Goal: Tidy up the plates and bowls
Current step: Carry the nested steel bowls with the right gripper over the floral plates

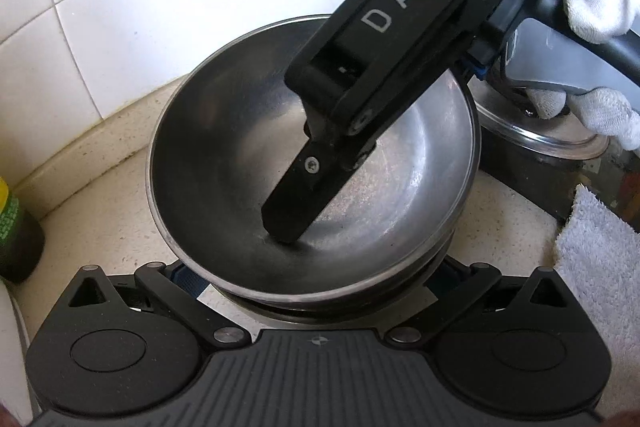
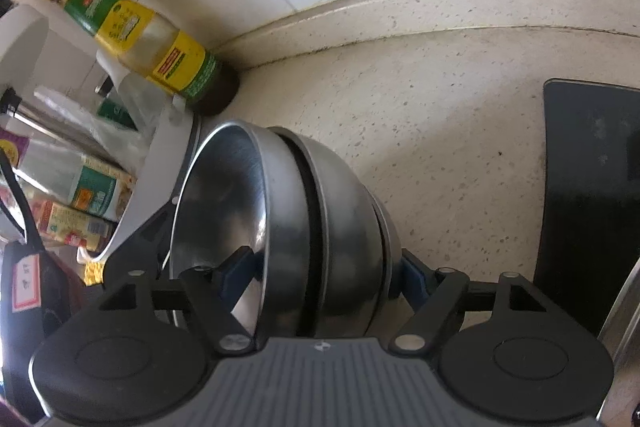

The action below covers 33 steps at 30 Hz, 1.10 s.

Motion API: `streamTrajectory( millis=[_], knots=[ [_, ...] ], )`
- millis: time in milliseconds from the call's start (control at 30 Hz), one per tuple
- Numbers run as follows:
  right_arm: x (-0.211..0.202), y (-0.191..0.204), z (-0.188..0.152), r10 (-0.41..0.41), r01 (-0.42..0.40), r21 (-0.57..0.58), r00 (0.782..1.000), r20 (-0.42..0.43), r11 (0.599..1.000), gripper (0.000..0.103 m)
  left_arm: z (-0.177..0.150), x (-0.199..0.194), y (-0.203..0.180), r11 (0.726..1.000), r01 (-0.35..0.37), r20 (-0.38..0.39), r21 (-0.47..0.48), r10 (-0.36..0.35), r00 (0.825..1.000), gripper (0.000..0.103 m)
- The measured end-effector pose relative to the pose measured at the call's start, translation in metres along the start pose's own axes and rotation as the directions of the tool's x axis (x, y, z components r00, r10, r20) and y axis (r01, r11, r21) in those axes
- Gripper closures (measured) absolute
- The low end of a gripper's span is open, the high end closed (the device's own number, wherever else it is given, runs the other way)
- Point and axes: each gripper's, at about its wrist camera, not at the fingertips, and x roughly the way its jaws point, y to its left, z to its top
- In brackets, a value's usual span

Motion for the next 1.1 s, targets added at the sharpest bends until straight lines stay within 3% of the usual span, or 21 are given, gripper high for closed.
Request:
streamTrajectory(
  millis=[133,267,367,567,1100],
  knots=[
    [0.000,-0.005,-0.001,0.022,-0.021,0.025,0.999,-0.026,0.999,0.007,-0.005,-0.004,-0.002,1.000,-0.003,0.017,0.006,0.003,1.000,0.000],
    [-0.001,-0.008,-0.006,0.046,-0.046,0.029,0.999,0.002,0.999,0.009,-0.004,-0.003,-0.002,1.000,-0.004,0.024,-0.005,0.004,1.000,0.000],
    [0.000,-0.003,-0.009,0.019,-0.021,0.037,0.998,0.056,0.999,0.008,-0.002,0.001,-0.005,0.999,-0.028,0.018,-0.030,0.029,0.999,0.000],
    [-0.005,-0.003,-0.007,0.058,-0.061,0.039,0.996,0.067,0.997,0.009,-0.001,-0.011,-0.013,0.997,-0.073,0.029,-0.022,0.074,0.997,0.000],
    [-0.036,0.033,0.012,0.059,-0.055,-0.057,0.995,0.077,0.997,0.009,0.017,-0.041,-0.039,0.982,-0.169,0.042,-0.085,0.173,0.984,0.000]
  ],
)
